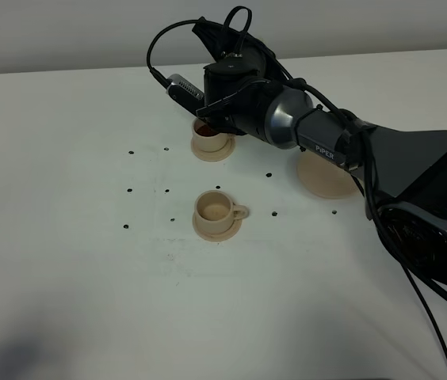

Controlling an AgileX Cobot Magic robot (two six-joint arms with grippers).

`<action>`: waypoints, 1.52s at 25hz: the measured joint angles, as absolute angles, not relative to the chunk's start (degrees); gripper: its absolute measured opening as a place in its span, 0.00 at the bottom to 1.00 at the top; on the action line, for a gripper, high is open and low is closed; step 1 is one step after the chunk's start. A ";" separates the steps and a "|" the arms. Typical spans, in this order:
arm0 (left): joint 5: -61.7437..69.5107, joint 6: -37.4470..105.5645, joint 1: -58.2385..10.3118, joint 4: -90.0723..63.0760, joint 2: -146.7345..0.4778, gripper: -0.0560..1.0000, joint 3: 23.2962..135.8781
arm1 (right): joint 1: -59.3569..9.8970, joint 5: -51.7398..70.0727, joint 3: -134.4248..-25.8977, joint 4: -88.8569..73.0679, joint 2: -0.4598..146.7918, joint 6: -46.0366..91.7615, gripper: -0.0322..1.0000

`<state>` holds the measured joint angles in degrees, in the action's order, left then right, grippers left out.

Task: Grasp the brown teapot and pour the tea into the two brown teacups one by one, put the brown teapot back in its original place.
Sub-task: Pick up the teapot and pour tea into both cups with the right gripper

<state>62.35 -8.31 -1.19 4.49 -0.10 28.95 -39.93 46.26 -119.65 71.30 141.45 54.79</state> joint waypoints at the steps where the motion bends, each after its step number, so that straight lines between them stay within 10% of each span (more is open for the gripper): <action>1: 62.35 -8.31 -1.19 4.49 -0.10 0.46 28.95 | -39.93 46.30 -119.65 71.43 141.45 54.79 0.12; 38: 62.35 -8.36 -1.19 4.49 -0.10 0.46 28.95 | -40.41 57.53 -124.20 58.02 141.45 45.69 0.12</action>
<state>62.35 -8.36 -1.19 4.49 -0.10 28.95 -40.41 57.53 -124.20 58.02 141.45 45.69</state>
